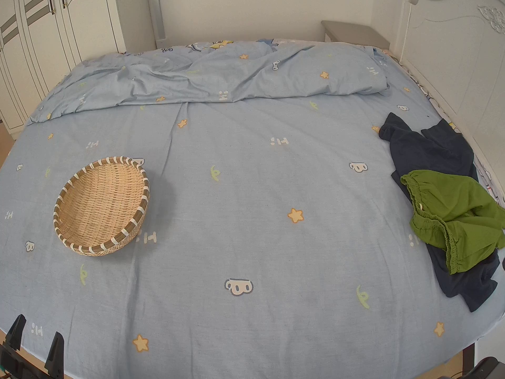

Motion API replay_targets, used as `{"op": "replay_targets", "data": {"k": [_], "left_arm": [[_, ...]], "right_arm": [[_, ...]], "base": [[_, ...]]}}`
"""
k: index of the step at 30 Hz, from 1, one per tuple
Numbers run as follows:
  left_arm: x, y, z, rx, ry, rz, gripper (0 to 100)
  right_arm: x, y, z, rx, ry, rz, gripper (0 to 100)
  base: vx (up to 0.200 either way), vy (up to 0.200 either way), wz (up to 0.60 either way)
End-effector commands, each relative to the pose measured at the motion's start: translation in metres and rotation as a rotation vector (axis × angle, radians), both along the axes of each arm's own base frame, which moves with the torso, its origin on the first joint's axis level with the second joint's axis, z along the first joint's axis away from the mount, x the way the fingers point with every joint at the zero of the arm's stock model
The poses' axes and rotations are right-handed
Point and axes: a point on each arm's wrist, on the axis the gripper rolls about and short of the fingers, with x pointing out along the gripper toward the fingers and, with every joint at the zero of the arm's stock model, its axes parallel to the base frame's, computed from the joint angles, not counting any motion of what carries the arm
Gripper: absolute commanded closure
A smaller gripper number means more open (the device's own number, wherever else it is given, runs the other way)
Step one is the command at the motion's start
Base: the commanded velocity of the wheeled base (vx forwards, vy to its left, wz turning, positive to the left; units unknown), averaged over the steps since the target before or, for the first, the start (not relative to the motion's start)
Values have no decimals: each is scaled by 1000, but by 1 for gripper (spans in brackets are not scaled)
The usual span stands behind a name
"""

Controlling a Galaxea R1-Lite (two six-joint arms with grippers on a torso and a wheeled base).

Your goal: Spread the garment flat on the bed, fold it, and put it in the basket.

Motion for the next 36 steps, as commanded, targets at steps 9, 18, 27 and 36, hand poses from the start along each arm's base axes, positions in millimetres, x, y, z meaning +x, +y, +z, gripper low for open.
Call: {"op": "replay_targets", "data": {"k": [9,18,27,36], "left_arm": [[0,0,-5,0,1,1,0],[0,0,-5,-2,1,1,0],[0,0,-5,0,1,1,0],[0,0,-5,0,1,1,0]], "right_arm": [[266,22,-4,-111,592,-43,0],[319,22,-40,-188,670,-131,0],[326,16,-43,-186,665,-159,0],[325,18,-49,-197,684,-157,0]], "base": [[0,0,0],[0,0,0],[0,0,0],[0,0,0]]}}
